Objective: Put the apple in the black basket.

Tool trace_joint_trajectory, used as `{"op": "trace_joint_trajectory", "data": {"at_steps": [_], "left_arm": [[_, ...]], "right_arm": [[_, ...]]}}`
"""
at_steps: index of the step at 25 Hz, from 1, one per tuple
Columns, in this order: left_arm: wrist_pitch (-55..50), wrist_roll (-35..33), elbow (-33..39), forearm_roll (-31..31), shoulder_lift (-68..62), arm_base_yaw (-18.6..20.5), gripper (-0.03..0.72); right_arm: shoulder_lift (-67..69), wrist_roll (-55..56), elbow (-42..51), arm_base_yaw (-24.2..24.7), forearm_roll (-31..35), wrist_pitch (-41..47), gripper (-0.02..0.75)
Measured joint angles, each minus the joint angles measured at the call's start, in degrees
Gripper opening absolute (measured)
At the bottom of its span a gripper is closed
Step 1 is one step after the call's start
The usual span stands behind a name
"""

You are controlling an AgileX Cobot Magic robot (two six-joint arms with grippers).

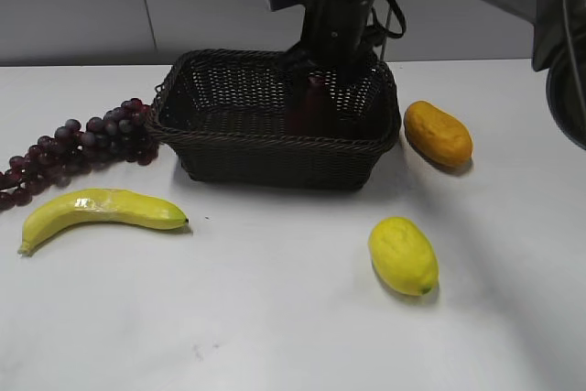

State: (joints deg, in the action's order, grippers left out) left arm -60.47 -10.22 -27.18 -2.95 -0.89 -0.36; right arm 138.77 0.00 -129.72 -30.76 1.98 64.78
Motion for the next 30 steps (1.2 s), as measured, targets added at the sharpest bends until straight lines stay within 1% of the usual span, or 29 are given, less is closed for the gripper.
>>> {"op": "trace_joint_trajectory", "data": {"at_steps": [3, 6, 8, 10, 14, 16, 19, 24, 26, 30], "left_arm": [[0.0, 0.0, 0.0, 0.0, 0.0, 0.0, 0.237], [0.0, 0.0, 0.0, 0.0, 0.0, 0.0, 0.237], [0.0, 0.0, 0.0, 0.0, 0.0, 0.0, 0.237], [0.0, 0.0, 0.0, 0.0, 0.0, 0.0, 0.237], [0.0, 0.0, 0.0, 0.0, 0.0, 0.0, 0.237], [0.0, 0.0, 0.0, 0.0, 0.0, 0.0, 0.237], [0.0, 0.0, 0.0, 0.0, 0.0, 0.0, 0.237], [0.0, 0.0, 0.0, 0.0, 0.0, 0.0, 0.237], [0.0, 0.0, 0.0, 0.0, 0.0, 0.0, 0.237], [0.0, 0.0, 0.0, 0.0, 0.0, 0.0, 0.237]], "right_arm": [[0.0, 1.1, -5.5, 0.0, 0.0, 3.8, 0.659], [0.0, 2.5, -11.9, -0.1, 0.3, 4.3, 0.659], [-0.4, 3.8, -15.0, -0.1, 1.7, 4.4, 0.653], [-1.5, 4.3, -16.2, -0.1, 4.1, 4.4, 0.623], [-5.2, 4.6, -15.7, -0.1, 9.2, 4.4, 0.538], [-7.9, 4.5, -14.3, -0.1, 10.9, 4.6, 0.516], [-12.9, 3.6, -10.4, -0.1, 11.9, 4.6, 0.505], [-22.9, 0.0, 0.7, -0.1, 12.1, 4.6, 0.503], [-26.9, -1.0, 6.0, -0.1, 11.6, 4.6, 0.522], [-35.1, 0.0, 18.7, -0.1, 7.0, 4.6, 0.593]]}}
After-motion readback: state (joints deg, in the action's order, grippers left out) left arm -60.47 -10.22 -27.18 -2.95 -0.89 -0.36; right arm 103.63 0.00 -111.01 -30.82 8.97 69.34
